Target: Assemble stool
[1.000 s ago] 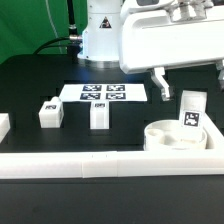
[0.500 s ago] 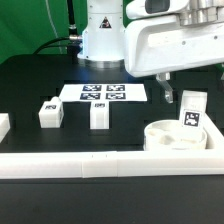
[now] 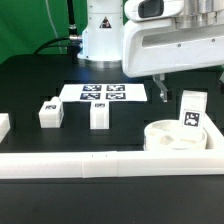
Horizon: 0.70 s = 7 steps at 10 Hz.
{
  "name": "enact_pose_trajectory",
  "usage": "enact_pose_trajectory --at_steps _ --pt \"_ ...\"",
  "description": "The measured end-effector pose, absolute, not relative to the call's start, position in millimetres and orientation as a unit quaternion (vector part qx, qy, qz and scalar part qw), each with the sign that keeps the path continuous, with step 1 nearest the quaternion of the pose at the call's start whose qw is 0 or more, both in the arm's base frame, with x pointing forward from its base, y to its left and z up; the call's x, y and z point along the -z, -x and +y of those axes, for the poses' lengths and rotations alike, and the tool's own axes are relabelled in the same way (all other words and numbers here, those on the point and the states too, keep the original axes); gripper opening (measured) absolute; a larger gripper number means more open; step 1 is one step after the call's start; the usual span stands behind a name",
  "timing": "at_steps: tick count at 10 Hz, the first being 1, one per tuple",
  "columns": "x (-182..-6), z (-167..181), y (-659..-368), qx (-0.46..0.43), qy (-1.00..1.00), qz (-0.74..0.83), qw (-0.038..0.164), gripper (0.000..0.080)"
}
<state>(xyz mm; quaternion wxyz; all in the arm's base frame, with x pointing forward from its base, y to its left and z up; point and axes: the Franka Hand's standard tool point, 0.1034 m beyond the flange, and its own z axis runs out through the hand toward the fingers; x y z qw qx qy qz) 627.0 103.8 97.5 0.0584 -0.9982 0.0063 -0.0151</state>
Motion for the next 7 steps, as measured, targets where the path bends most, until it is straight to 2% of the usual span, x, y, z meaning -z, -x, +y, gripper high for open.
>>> enact_pose_trajectory --at_steps 4,5,7 --pt "-97.7 106.8 -629.6 0.014 0.985 0.162 0.061 0.0649" --pt "-93.1 105.2 -631.8 0.014 0.978 0.198 0.062 0.0649" --pt "-92.2 105.4 -631.5 0.013 0.976 0.210 0.062 0.0649"
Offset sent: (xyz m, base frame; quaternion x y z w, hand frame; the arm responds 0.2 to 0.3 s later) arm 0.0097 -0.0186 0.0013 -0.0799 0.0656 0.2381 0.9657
